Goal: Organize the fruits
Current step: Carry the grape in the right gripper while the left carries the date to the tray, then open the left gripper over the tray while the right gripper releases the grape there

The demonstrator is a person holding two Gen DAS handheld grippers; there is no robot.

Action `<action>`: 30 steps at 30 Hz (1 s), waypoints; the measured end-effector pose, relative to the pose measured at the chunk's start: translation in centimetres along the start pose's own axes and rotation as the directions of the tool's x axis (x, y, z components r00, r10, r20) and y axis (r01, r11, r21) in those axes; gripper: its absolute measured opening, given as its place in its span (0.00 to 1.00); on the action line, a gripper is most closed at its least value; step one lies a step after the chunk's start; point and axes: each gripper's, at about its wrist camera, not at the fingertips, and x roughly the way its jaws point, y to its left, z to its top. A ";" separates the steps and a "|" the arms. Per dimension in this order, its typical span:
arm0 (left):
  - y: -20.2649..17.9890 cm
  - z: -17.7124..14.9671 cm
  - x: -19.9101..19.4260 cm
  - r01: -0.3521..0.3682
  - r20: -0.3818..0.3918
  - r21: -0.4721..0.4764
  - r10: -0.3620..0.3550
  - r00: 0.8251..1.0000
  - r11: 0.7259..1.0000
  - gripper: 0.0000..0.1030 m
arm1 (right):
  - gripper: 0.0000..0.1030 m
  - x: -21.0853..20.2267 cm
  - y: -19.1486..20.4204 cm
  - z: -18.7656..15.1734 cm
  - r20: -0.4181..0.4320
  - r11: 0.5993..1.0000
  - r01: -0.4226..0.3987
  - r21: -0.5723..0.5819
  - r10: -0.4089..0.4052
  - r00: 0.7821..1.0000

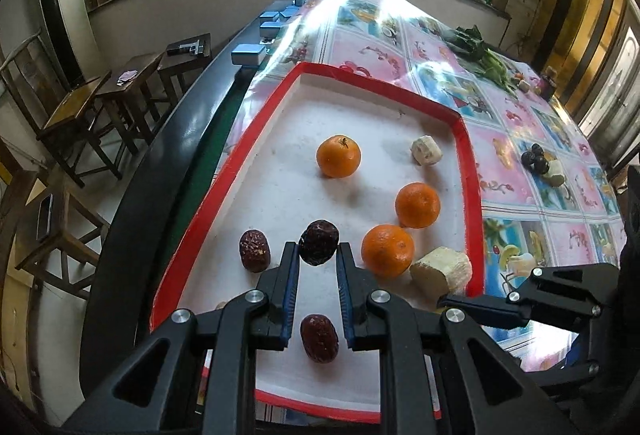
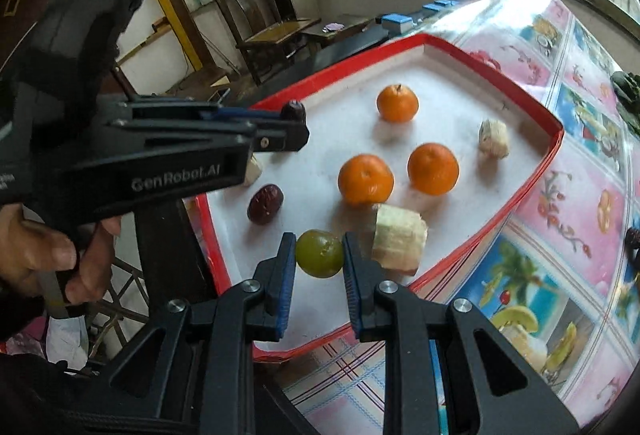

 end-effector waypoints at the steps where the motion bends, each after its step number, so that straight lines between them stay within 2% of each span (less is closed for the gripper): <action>1: 0.1 -0.1 0.0 0.001 -0.001 0.001 -0.001 1.000 1.000 0.17 | 0.24 0.2 0.0 -0.1 -0.003 1.000 0.002 0.002 -0.002 1.000; 10: 0.2 -0.4 1.2 -0.020 -0.031 0.003 0.020 0.999 1.000 0.17 | 0.25 0.9 -0.4 -0.9 -0.020 1.000 0.020 0.021 -0.019 1.000; 13: 0.2 -0.4 1.3 -0.026 -0.031 0.004 0.026 0.999 1.000 0.18 | 0.33 0.6 -0.4 -0.9 -0.019 1.000 0.013 0.010 -0.013 1.000; 14: 0.3 -0.4 1.3 -0.028 -0.032 0.000 0.028 0.999 1.000 0.21 | 0.38 0.2 -0.4 -1.0 -0.011 1.000 0.010 0.012 -0.010 1.000; 16: 0.5 -0.3 1.0 -0.032 -0.027 -0.012 0.032 0.999 0.999 0.25 | 0.39 -0.6 -0.7 -0.8 0.008 1.000 -0.006 0.021 0.006 1.000; 19: 1.0 0.2 0.3 -0.028 -0.008 -0.037 0.028 1.000 0.999 0.43 | 0.41 -2.6 -1.6 -0.7 0.049 0.999 -0.004 0.036 0.002 0.999; 21: 1.1 0.8 -0.4 -0.032 0.021 -0.044 0.033 0.999 0.999 0.43 | 0.42 -4.5 -3.0 -0.7 0.090 0.997 0.003 0.073 -0.009 0.996; 25: 0.8 2.3 -1.4 -0.048 0.066 -0.036 0.050 0.997 0.998 0.43 | 0.44 -7.7 -7.7 -1.7 0.142 0.976 0.054 0.209 -0.085 0.986; 30: -0.5 4.2 -2.0 -0.040 0.108 -0.029 0.043 0.993 0.999 0.44 | 0.44 -11.3 -14.3 -5.2 0.136 0.906 0.168 0.389 -0.237 0.962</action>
